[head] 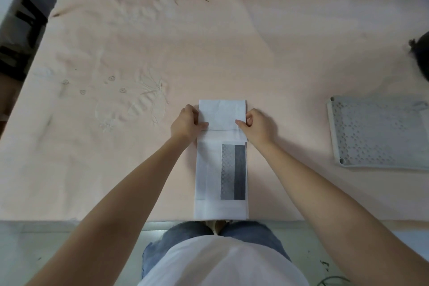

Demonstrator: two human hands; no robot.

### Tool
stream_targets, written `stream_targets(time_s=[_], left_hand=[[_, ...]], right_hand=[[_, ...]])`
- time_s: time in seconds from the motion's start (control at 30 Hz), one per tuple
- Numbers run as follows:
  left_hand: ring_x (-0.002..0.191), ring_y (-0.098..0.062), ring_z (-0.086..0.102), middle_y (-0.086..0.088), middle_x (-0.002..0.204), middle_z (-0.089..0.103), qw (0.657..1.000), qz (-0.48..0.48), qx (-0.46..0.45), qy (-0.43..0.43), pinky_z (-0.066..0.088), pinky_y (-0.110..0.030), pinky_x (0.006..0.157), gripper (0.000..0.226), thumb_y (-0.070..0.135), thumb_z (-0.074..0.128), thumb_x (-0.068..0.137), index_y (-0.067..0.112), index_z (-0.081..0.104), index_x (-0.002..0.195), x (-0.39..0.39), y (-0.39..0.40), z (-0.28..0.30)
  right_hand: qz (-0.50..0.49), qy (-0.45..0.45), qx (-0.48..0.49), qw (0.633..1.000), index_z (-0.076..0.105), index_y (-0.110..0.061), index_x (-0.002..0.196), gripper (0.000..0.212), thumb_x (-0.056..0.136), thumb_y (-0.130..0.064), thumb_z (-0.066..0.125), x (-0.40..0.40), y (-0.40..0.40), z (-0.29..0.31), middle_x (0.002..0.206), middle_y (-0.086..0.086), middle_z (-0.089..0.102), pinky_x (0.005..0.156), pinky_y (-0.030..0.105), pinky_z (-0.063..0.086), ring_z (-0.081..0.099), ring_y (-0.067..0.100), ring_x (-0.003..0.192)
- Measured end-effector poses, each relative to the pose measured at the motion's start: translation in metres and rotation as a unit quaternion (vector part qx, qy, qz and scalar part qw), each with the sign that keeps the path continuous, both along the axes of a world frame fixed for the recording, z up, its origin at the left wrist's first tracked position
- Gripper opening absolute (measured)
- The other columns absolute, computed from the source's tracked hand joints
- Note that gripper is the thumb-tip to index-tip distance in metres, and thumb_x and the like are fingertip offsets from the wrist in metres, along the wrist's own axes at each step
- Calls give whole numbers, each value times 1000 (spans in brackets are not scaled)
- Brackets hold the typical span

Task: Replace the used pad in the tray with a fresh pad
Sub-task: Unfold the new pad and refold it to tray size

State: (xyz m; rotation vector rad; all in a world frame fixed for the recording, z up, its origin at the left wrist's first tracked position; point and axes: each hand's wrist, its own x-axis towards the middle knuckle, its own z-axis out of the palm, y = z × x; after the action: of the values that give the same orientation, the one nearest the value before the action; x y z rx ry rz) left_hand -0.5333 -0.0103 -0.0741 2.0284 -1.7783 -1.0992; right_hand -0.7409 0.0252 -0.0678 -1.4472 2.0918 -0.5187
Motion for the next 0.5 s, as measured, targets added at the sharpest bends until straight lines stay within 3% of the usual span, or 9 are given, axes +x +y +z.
stream_targets(time_s=[0.1, 0.23, 0.33, 0.4, 0.5], left_hand=[[93, -31, 57, -10, 110, 52, 997, -1, -28, -72, 44, -39, 71, 53, 37, 75, 76, 5, 44, 106, -3, 2, 1], [97, -34, 53, -17, 107, 54, 973, -85, -141, -161, 44, -42, 76, 53, 37, 73, 78, -2, 52, 107, -2, 5, 3], [98, -34, 57, -14, 109, 60, 935, -197, -281, -94, 44, -40, 78, 44, 35, 71, 81, 2, 62, 108, 9, 14, 2], [119, -28, 53, -8, 129, 56, 918, -271, -283, -58, 42, -38, 93, 56, 47, 65, 82, 10, 59, 123, 17, 18, 0], [143, -18, 25, -1, 152, 33, 900, -358, -236, -74, 21, -34, 113, 72, 55, 61, 83, 18, 42, 142, 29, 18, -6]], right_hand=[[19, 61, 10, 998, 55, -3, 92, 36, 84, -36, 68, 0, 2, 0, 91, 9, 60, 60, 28, 30, 57, 26, 80], [33, 66, -16, 997, 53, 4, 99, 43, 83, -31, 70, -2, 3, -1, 104, 17, 55, 63, 26, 27, 55, 32, 92], [147, 95, -70, 982, 55, -2, 117, 54, 80, -37, 72, -9, 11, 1, 123, 13, 51, 89, 34, 40, 49, 27, 115], [231, 79, -78, 967, 49, -11, 132, 68, 77, -43, 73, -17, 18, 3, 142, 6, 43, 107, 37, 32, 38, 22, 132], [329, 106, -62, 936, 41, -18, 141, 81, 74, -53, 72, -27, 22, 2, 152, -2, 33, 117, 33, 17, 24, 14, 142]])
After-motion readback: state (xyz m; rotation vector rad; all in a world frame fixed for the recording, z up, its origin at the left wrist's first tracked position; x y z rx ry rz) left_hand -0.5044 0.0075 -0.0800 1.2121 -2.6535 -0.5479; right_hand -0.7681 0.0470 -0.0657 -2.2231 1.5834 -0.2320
